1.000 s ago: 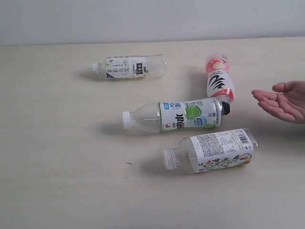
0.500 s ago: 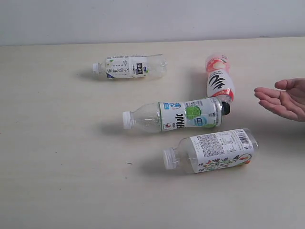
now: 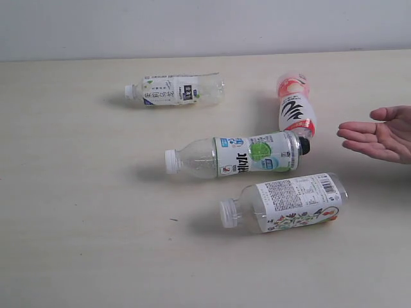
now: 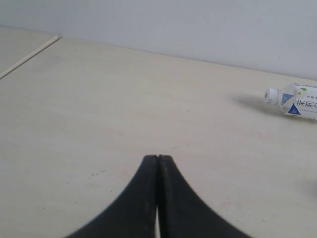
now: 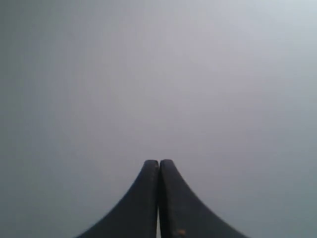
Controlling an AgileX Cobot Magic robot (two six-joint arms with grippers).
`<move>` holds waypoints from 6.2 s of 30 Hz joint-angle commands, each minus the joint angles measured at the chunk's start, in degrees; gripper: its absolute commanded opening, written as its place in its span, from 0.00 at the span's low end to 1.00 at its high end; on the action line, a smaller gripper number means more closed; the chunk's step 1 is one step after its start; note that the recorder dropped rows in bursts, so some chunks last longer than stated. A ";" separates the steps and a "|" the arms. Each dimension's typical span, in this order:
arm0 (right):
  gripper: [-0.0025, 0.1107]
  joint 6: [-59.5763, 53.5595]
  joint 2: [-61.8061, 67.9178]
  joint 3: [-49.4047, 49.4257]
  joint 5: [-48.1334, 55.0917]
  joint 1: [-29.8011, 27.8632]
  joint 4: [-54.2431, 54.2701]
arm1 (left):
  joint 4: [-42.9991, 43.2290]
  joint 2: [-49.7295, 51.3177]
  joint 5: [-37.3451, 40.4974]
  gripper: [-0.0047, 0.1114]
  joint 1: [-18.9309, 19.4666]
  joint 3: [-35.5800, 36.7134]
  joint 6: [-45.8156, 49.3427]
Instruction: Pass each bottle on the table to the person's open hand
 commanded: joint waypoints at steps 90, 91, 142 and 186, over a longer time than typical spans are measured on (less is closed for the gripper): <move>0.02 1.18 118.50 -89.17 93.12 10.38 -13.75 | 0.09 -0.37 -0.09 0.04 -1.51 -0.03 -0.23; 0.02 1.08 118.50 -89.17 93.12 10.38 -13.87 | 0.09 -0.37 -0.09 0.04 -1.51 -0.03 -0.23; 0.02 -6.83 78.05 -53.08 93.12 10.28 -26.39 | 0.09 -0.37 -0.09 0.04 -1.51 -0.03 -0.23; 0.59 -0.61 78.01 -39.82 88.33 10.28 -31.79 | 0.09 -0.37 -0.09 0.04 -1.51 -0.03 -0.23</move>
